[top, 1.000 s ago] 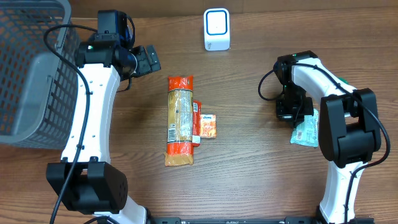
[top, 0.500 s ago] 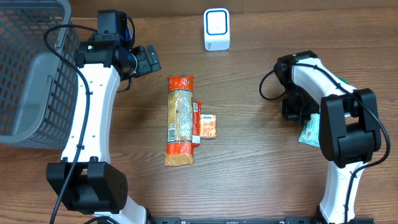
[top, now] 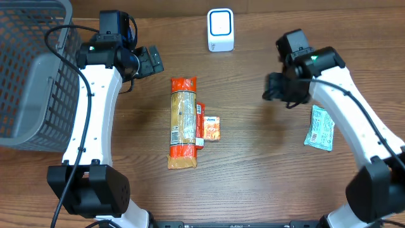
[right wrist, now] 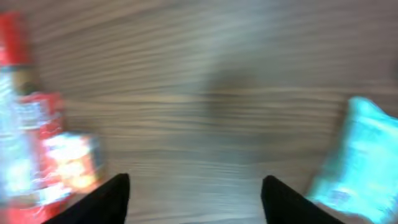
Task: Scan the item barcode
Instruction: 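Move the right gripper over the orange Kleenex pack, then grasp the Kleenex pack with the right gripper and lift it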
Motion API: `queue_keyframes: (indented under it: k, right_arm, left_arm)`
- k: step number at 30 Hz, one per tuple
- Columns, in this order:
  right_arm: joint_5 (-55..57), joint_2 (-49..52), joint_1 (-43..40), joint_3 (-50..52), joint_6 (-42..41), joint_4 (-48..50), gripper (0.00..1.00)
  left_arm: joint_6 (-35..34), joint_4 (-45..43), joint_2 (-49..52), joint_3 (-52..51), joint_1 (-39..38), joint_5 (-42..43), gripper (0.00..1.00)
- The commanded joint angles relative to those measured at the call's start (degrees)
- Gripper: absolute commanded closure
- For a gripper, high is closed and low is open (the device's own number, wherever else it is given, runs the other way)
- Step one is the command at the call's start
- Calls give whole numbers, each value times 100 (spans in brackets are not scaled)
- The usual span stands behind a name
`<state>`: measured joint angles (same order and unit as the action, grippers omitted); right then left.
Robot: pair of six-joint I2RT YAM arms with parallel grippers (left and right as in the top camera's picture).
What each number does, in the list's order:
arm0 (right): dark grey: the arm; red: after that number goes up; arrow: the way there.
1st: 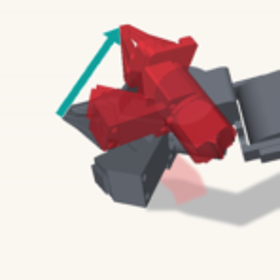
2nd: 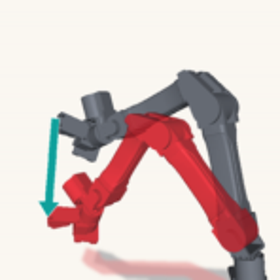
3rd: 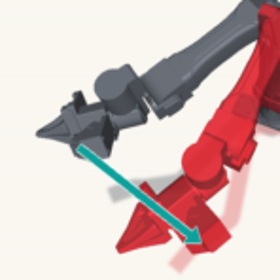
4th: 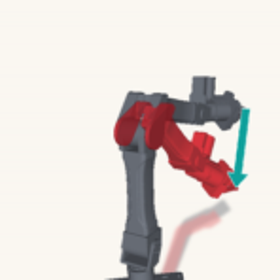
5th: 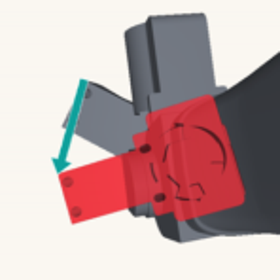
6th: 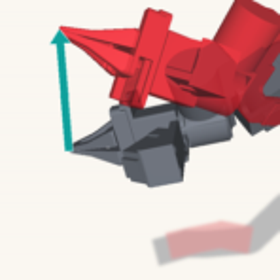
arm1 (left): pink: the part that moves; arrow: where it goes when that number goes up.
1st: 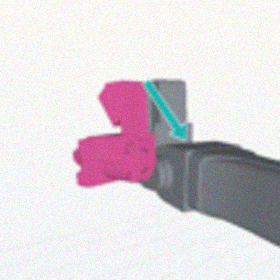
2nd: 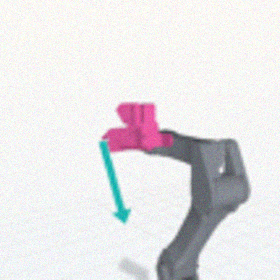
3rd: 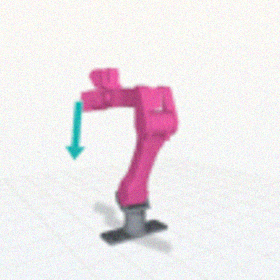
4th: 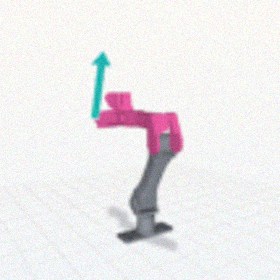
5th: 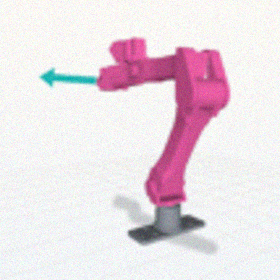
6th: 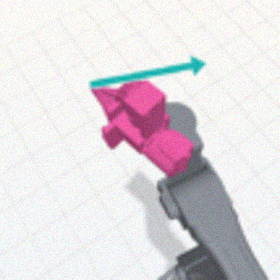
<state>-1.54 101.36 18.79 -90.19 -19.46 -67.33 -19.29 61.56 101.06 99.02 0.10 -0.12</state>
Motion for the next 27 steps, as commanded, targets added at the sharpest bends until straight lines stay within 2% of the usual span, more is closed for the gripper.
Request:
queue_keyframes:
  k: [1, 2, 3, 5, 10, 14, 19, 23, 24, 27]
  right_arm:
    - [-1488, -11, 103, -44, -7, 382, 68]
    - [-1694, 4, 144, -11, -7, 474, 76]
    - [-1851, 26, 210, 28, -7, 564, 77]
    - [-1847, 83, 372, 83, -4, 682, 87]
    - [-1784, 155, 793, 439, -7, 1211, 90]
    - [-1781, 155, 1228, 1084, -55, 2085, 95]
    - [-1646, 155, 1674, 1945, -573, 3425, 96]
    - [-962, 157, 2024, 2660, -1458, 4489, 96]
    - [-750, 157, 2094, 2804, -1580, 4695, 93]
    - [-350, 157, 2199, 3034, -1637, 4918, 92]
  left_arm:
    - [66, -9, 46, 17, -13, -48, 0]
    - [66, -9, 46, 17, -13, -48, 0]
    - [66, -9, 46, 17, -13, -48, 0]
    - [66, -9, 46, 17, -13, -50, 1]
    - [66, -9, 46, 17, -13, -48, 1]
    - [68, -9, 46, 20, -13, -48, 0]
    - [68, -9, 46, 17, -13, -48, 0]
    - [66, -9, 46, 17, -13, -48, 0]
    - [68, -9, 46, 17, -13, -50, 1]
    - [66, -9, 46, 17, -13, -48, 0]
